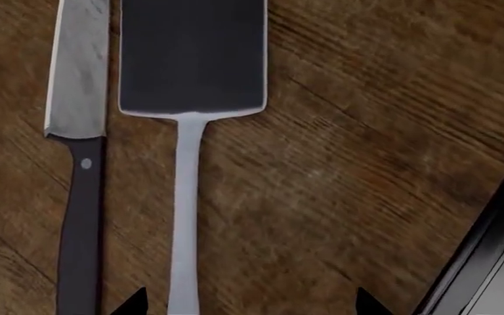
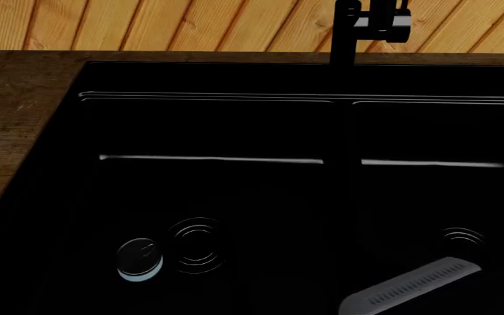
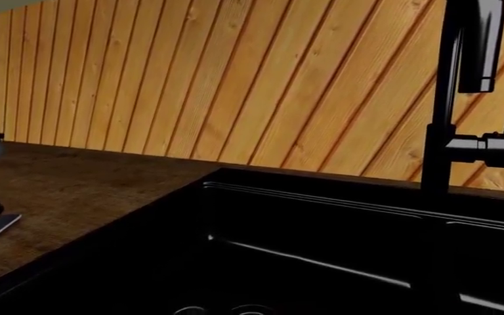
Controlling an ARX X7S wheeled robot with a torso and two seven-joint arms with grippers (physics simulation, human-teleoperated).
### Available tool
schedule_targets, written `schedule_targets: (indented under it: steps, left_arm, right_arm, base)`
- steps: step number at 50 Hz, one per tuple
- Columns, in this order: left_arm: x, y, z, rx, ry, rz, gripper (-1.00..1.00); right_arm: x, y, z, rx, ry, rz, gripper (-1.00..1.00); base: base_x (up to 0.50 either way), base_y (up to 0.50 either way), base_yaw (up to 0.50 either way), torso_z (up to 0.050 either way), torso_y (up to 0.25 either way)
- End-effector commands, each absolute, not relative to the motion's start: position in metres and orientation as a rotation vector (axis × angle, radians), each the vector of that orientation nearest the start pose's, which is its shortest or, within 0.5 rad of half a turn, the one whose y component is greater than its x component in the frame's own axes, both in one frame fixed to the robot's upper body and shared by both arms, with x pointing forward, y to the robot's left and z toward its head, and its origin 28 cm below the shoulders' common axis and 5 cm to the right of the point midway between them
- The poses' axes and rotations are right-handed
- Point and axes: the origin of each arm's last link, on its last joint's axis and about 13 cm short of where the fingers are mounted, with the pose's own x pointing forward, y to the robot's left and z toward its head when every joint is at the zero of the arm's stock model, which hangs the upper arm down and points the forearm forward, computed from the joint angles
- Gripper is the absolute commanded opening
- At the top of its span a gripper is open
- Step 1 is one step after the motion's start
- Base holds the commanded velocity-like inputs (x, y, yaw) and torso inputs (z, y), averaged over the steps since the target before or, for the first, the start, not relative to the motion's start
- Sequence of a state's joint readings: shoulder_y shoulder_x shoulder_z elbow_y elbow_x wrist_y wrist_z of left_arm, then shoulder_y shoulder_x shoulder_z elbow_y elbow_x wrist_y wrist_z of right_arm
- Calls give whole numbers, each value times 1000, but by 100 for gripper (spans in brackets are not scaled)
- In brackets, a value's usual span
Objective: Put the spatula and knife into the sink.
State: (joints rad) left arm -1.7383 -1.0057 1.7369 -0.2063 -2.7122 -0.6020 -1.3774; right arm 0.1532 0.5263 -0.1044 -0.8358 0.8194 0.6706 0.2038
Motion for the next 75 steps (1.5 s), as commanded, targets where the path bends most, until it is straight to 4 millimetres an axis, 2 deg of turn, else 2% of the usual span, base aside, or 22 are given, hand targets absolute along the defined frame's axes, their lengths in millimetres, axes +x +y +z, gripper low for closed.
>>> schedule_targets:
  steps: [1,17,35,75]
  left_arm:
    - [284,305,269,-257,1155,590,100]
    - [285,308,258,-298,1183,587,100]
    - [287,316,257,-288,1169,663,100]
    - [288,332,236,-338,1217,762,100]
  right_arm:
    - [178,-110,165,57,-88,464,100]
    - [176,-109,164,59,-81,467,100]
    - [176,-109,165,61,-86,468,100]
    - [176,-110,162,61,-80,467,100]
  base:
    - [0,0,0,0,0]
    - [0,0,0,0,0]
    - [1,0,0,0,0]
    - [2,1,0,-1,0]
